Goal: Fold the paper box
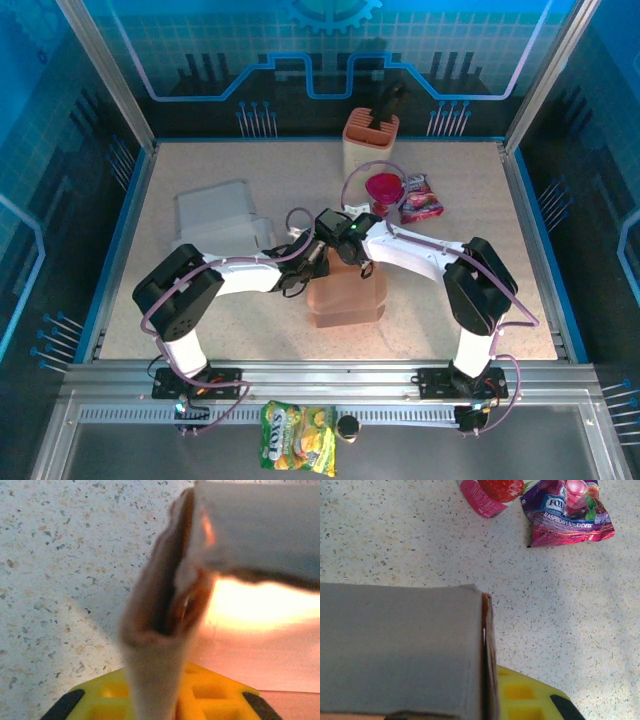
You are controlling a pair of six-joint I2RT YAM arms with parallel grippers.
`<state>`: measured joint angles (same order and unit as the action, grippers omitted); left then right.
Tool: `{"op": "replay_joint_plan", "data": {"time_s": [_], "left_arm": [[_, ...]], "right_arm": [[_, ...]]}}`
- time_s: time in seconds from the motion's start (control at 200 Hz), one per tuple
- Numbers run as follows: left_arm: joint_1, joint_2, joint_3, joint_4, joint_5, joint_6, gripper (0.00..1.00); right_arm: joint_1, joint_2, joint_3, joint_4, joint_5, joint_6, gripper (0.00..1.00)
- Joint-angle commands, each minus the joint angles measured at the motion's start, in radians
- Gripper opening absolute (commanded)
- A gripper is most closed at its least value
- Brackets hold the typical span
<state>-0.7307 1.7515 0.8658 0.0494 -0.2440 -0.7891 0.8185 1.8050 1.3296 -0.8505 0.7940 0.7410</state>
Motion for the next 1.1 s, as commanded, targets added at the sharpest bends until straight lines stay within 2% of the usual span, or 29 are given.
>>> {"op": "replay_joint_plan", "data": {"time_s": [0.0,0.04,0.325,0.375,0.4,0.525,0.795,1.096], "left_arm": [[0.005,0.041,0.019,-0.164,-0.084,-0.005,0.09],[0.003,0.04,0.02,-0.167,-0.092,-0.008,0.0],[-0.018,0.036,0.036,-0.202,-0.131,-0.019,0.0],[-0.018,0.023,0.037,-0.209,-0.129,-0.018,0.22],[-0.019,0.012,0.035,-0.21,-0.127,-0.018,0.28],[-0.017,-0.061,0.009,-0.195,-0.123,-0.003,0.46],[-0.001,-0.092,-0.016,-0.153,-0.083,0.025,0.6],[0.006,-0.135,-0.038,-0.077,-0.044,0.065,0.67]], "right_arm": [[0.024,0.006,-0.007,-0.055,0.08,0.027,0.0],[0.024,0.007,-0.007,-0.055,0.08,0.027,0.0],[0.024,0.015,-0.009,-0.05,0.077,0.027,0.0],[0.022,0.016,-0.012,-0.046,0.077,0.024,0.0],[0.022,0.016,-0.014,-0.043,0.077,0.023,0.0],[0.014,0.019,-0.02,-0.034,0.076,0.012,0.0],[0.008,0.04,-0.008,-0.056,0.093,0.017,0.0],[0.007,0.063,-0.01,-0.073,0.099,0.037,0.0]]}}
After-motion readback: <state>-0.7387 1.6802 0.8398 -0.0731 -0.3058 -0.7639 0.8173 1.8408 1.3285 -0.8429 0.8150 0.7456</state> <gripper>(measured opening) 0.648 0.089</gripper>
